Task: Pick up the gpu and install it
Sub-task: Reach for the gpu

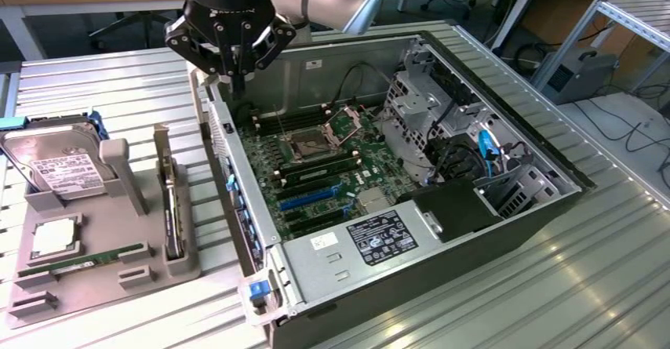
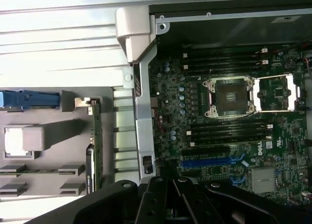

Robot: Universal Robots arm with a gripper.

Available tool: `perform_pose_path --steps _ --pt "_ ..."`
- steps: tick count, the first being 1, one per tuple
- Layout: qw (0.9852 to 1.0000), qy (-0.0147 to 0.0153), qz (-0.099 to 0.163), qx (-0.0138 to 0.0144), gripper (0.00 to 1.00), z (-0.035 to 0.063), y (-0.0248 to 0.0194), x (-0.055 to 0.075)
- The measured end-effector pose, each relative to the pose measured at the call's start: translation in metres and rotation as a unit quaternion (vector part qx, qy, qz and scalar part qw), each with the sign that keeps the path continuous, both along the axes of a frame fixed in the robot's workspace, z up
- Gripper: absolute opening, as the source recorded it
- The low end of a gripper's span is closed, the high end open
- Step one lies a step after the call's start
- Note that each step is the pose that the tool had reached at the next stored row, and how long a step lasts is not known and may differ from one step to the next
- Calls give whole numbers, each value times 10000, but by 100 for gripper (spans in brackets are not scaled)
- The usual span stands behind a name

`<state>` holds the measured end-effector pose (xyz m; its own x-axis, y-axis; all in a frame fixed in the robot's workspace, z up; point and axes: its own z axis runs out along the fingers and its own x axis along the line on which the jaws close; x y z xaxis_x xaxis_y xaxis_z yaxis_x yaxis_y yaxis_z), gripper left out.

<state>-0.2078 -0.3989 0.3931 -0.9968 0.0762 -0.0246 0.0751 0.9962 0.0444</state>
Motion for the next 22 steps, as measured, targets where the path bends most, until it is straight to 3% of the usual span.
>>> perform_pose_path --steps 22 --pt "10000 0 0 0 11 0 0 -141"
